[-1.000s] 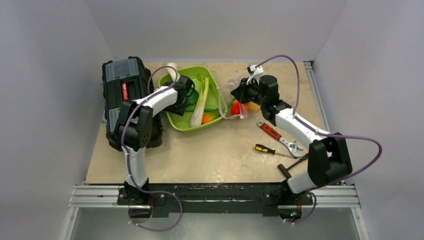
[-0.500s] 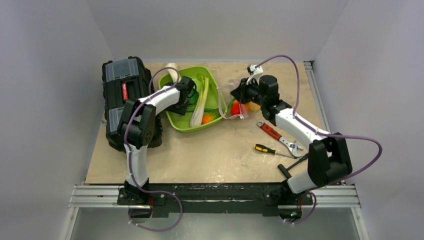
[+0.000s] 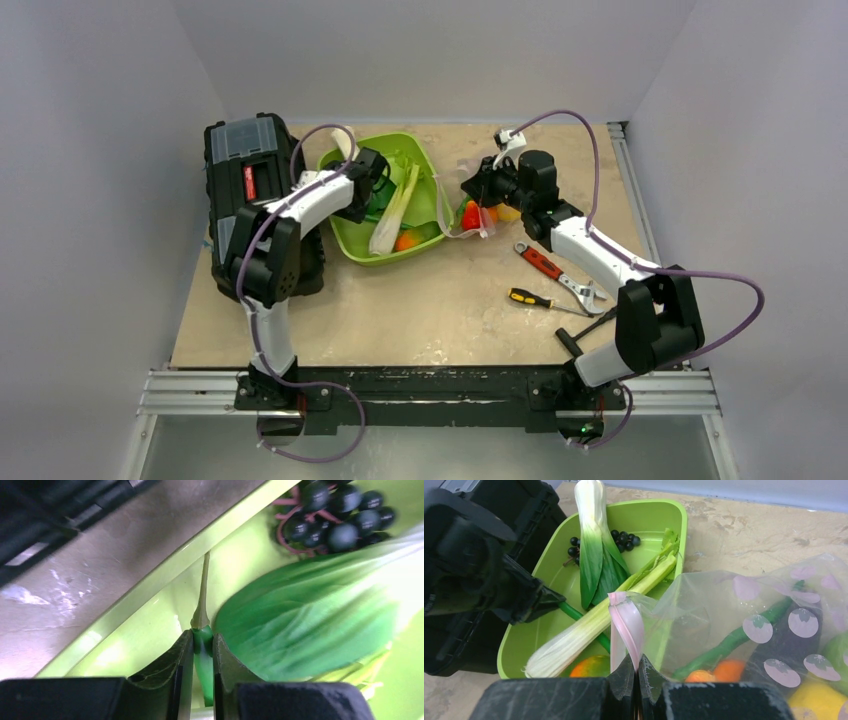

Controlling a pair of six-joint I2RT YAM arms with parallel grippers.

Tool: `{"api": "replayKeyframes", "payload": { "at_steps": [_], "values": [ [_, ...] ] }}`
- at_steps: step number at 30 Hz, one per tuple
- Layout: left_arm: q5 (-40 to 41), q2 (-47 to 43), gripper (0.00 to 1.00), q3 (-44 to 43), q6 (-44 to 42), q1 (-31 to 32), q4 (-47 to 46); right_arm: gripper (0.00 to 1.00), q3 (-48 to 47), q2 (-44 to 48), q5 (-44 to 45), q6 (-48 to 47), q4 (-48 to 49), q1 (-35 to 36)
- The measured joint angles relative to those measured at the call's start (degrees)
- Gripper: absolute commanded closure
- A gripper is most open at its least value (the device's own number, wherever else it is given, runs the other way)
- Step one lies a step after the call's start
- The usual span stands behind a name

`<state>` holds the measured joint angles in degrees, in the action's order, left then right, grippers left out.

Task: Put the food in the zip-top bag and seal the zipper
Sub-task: Pick up the fake vegetable from the bin.

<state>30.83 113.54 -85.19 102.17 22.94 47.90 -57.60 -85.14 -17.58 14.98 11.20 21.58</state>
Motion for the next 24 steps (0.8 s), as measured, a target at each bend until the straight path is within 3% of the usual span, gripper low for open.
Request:
{"api": "replayKeyframes", "payload": {
  "at_steps": [8, 20, 24],
  "values": [
    [6.6, -11.0, 1.00, 1.4, -7.1, 1.2, 1.3, 1.00, 0.0, 0.0, -1.4, -0.1, 0.0, 0.0],
    [9.4, -21.6, 1.00, 7.8, -20.7, 1.6, -2.6, 1.00, 0.0, 0.0, -1.5, -0.1, 0.0, 0.0],
    [9.9, -24.2, 1.00, 8.8, -31.5, 1.6, -8.4, 1.00, 0.0, 0.0, -1.5, -0.1, 0.2, 0.0]
  ]
}}
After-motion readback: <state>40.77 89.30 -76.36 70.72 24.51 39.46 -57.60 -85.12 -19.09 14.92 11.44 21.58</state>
